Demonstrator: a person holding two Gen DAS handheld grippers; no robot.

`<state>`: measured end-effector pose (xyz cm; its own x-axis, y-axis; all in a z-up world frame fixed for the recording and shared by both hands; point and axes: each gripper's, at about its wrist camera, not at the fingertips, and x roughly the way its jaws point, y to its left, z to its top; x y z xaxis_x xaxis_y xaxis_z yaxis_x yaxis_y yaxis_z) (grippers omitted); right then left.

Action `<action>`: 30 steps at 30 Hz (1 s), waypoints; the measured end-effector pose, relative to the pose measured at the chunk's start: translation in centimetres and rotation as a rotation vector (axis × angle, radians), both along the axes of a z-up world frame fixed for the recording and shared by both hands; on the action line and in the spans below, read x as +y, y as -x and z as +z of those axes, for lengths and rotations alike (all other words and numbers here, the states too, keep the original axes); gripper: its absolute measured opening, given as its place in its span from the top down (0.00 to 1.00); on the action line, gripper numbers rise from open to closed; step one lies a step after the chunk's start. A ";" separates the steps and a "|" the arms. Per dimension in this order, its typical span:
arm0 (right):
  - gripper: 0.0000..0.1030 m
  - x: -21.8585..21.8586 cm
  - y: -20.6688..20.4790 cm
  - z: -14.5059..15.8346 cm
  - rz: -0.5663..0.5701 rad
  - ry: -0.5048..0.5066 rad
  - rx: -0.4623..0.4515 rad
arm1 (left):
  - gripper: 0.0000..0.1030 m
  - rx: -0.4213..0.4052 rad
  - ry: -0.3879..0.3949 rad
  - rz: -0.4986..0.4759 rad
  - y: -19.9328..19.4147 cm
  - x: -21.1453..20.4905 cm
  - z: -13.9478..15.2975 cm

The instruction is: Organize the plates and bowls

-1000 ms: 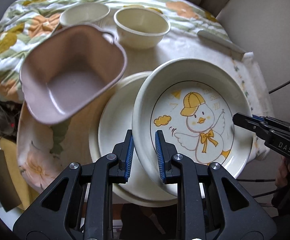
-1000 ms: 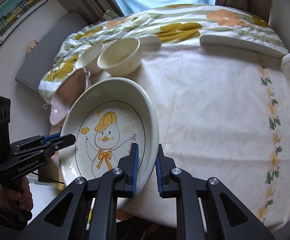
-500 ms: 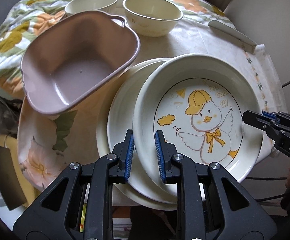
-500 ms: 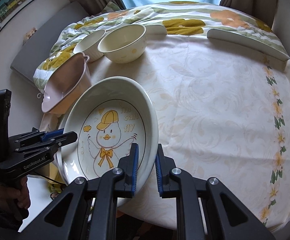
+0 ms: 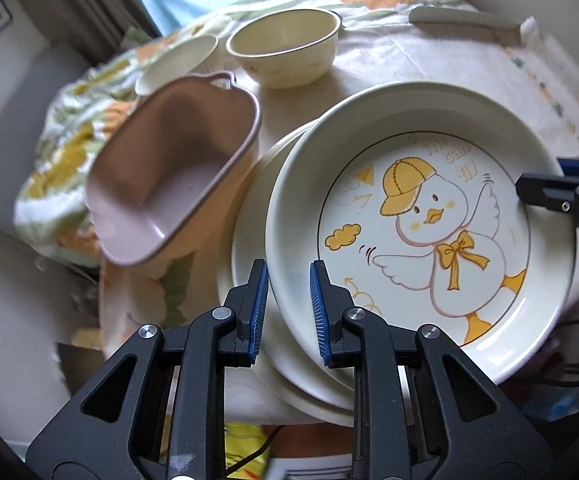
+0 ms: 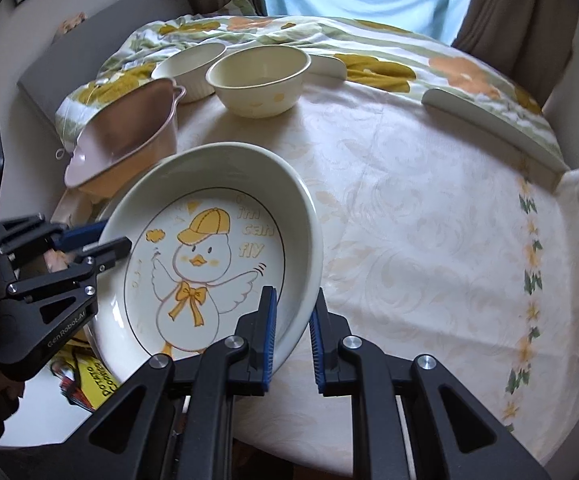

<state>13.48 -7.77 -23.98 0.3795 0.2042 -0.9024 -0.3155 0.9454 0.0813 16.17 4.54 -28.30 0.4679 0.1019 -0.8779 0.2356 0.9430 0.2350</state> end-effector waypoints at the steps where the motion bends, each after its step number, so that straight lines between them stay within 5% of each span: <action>1: 0.86 0.1 0.0 -0.1 0.003 0.007 -0.001 | 0.82 -0.009 -0.020 -0.004 0.1 -0.1 0.0; 13: 0.86 1.6 0.0 -0.9 -0.025 0.060 0.011 | 0.82 -0.054 -0.118 0.001 0.2 -0.1 -0.1; 30: 0.86 1.4 0.1 -0.8 -0.056 0.029 0.010 | 0.82 -0.030 -0.082 0.020 -0.1 0.2 0.2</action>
